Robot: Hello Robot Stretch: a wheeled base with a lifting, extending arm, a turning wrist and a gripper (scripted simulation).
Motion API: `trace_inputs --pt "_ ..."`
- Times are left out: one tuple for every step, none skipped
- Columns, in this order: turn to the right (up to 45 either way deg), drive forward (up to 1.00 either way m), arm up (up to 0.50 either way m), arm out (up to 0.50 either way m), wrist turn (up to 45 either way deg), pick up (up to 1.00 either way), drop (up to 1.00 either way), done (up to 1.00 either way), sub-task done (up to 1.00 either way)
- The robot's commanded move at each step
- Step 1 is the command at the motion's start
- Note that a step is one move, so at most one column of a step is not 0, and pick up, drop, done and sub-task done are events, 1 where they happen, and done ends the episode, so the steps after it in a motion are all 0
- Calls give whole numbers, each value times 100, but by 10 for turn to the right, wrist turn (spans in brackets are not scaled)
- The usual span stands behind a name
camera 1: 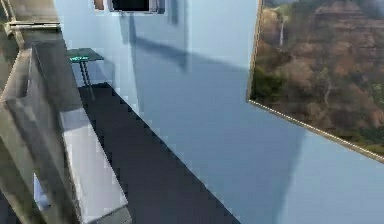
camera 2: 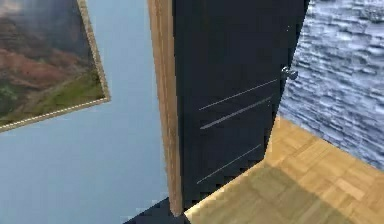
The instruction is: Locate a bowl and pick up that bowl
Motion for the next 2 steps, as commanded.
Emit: trace_inputs --pt "0 5 0 0 0 0 0 0 0" --pt "-390 0 0 0 0 0 0 0 0"
